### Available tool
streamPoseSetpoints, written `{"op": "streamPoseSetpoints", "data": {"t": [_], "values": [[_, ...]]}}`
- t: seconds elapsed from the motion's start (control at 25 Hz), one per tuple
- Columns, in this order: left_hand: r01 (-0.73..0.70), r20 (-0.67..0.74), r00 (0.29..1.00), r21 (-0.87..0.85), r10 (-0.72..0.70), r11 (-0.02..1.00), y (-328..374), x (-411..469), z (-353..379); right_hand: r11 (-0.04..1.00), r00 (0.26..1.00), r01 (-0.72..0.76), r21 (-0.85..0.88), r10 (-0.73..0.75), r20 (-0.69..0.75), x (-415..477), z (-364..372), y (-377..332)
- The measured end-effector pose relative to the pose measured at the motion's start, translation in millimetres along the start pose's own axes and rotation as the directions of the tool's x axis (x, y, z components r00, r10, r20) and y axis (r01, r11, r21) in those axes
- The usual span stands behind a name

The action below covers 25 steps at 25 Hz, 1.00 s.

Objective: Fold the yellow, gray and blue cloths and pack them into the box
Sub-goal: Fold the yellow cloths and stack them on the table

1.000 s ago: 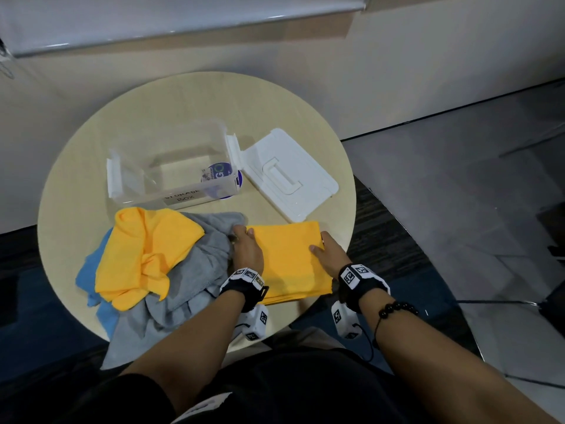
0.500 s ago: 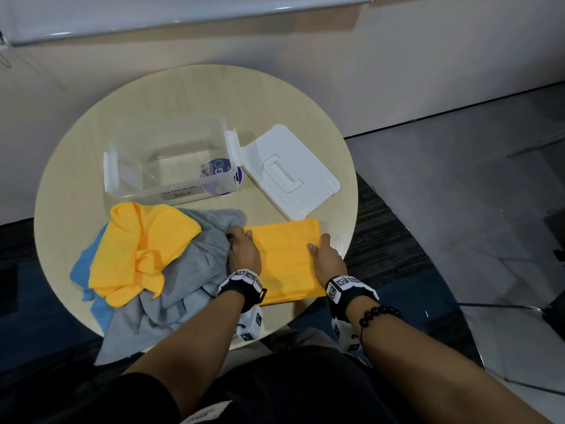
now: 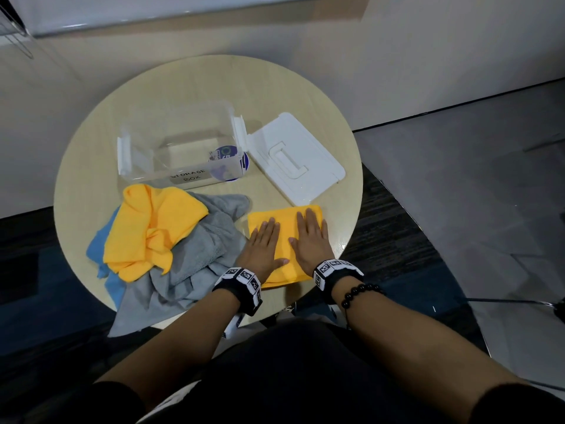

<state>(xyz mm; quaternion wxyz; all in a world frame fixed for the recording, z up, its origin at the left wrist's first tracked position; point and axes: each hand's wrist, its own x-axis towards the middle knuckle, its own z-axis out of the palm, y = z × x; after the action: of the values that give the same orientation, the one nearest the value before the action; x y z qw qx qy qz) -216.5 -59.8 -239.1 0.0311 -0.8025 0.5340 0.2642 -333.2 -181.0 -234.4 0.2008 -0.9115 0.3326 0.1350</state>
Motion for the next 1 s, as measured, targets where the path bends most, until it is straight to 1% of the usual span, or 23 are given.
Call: {"op": "streamPoseSetpoints", "data": {"t": [0.08,0.16,0.24,0.32,0.36,0.4,0.44,0.48,0.52,0.56,0.64,0.72,0.88,1.0], "values": [[0.014,0.015,1.0,0.063,-0.015,0.998,-4,2,2,0.999,0.997,-0.015,-0.033,0.017,0.071,2,6,0],[0.024,0.027,0.999,0.094,-0.027,0.995,-6,6,2,0.999,0.995,-0.019,-0.045,0.024,0.099,5,7,0],[0.032,0.029,0.999,0.091,-0.035,0.995,-5,10,2,0.998,0.994,-0.031,-0.063,0.038,0.107,6,5,-2],[0.011,0.058,0.998,0.075,-0.015,0.997,-5,10,-3,0.996,0.989,-0.053,-0.078,0.063,0.131,9,1,-7],[-0.013,0.08,0.997,0.036,0.01,0.999,-8,9,-8,0.994,0.986,-0.072,-0.082,0.083,0.143,11,-3,-11],[-0.033,0.104,0.994,-0.047,0.038,0.998,-12,7,-15,0.992,0.982,-0.099,-0.074,0.109,0.151,13,-6,-16],[-0.033,0.108,0.993,-0.18,0.053,0.983,-19,4,-25,0.99,0.979,-0.131,-0.047,0.137,0.15,17,-12,-24],[-0.019,0.083,0.995,-0.33,0.049,0.944,-26,2,-35,0.985,0.976,-0.17,-0.004,0.169,0.137,20,-17,-29],[-0.006,0.013,1.0,-0.443,0.013,0.896,-35,-3,-45,0.981,0.977,-0.19,0.042,0.185,0.101,22,-22,-36],[0.007,-0.075,0.996,-0.508,-0.053,0.862,-45,-10,-56,0.981,0.984,-0.178,0.078,0.175,0.04,23,-25,-45],[0.035,-0.231,0.953,-0.559,-0.196,0.828,-65,-25,-75,0.988,0.992,-0.09,0.126,0.101,-0.081,25,-27,-68],[0.059,-0.33,0.894,-0.584,-0.303,0.81,-84,-42,-90,0.986,0.993,0.019,0.168,0.001,-0.121,28,-30,-95],[0.112,-0.418,0.808,-0.582,-0.414,0.806,-122,-79,-108,0.945,0.971,0.23,0.233,-0.208,-0.115,38,-36,-159],[0.182,-0.455,0.728,-0.593,-0.513,0.784,-149,-106,-111,0.892,0.941,0.338,0.302,-0.314,-0.125,39,-39,-201]]}}
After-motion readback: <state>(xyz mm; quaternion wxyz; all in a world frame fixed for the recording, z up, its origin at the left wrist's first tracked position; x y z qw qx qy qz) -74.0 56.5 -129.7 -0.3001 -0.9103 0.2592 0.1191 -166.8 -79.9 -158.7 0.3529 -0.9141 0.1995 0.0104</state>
